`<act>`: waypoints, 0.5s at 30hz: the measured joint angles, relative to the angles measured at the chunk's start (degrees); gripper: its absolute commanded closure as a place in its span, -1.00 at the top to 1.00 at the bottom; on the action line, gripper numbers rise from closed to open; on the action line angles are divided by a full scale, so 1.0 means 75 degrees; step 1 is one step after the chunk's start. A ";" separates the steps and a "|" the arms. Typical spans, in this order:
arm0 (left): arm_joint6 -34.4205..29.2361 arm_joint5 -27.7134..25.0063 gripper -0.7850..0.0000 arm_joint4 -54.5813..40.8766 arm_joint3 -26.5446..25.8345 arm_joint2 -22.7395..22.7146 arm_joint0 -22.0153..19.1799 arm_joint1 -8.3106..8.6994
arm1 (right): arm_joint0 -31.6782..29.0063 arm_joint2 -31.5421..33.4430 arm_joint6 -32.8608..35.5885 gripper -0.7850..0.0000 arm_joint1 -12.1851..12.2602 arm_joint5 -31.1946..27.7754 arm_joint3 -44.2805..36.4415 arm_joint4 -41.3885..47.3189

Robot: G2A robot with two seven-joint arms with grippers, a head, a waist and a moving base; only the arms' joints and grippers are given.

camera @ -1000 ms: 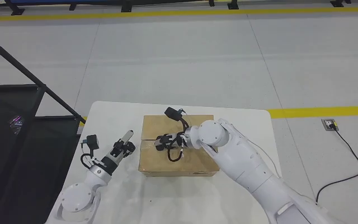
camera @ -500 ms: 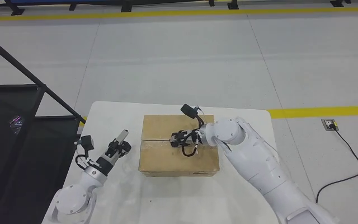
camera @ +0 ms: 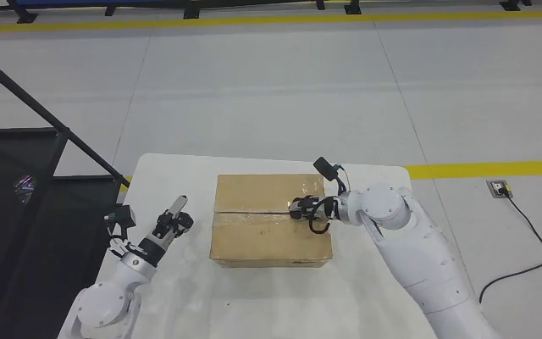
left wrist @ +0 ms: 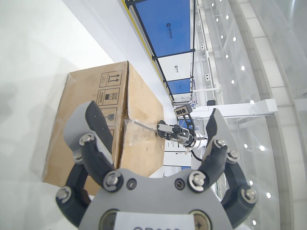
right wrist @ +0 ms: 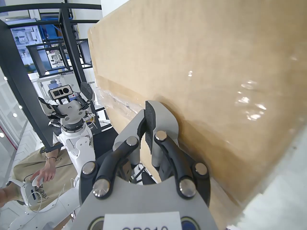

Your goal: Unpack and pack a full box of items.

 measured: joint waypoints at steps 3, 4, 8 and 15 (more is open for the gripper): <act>0.0005 -0.0017 1.00 -0.0045 -0.0035 -0.0092 0.0040 0.0009 | -0.0157 0.0234 0.0130 -1.00 0.0098 0.0053 -0.0151 -0.0075; 0.0005 -0.0021 1.00 -0.0060 -0.0042 -0.0116 0.0052 0.0011 | -0.0207 0.0305 0.0157 -1.00 0.0127 0.0069 -0.0203 -0.0094; -0.0019 -0.0030 1.00 -0.0114 -0.0058 -0.0192 0.0085 0.0020 | -0.0455 0.0619 0.0129 -1.00 0.0243 0.0183 -0.0472 -0.0189; -0.0058 -0.0051 1.00 -0.0144 -0.0088 -0.0323 0.0113 0.0040 | -0.0803 0.1179 0.0206 -1.00 0.0429 0.0274 -0.0689 -0.0139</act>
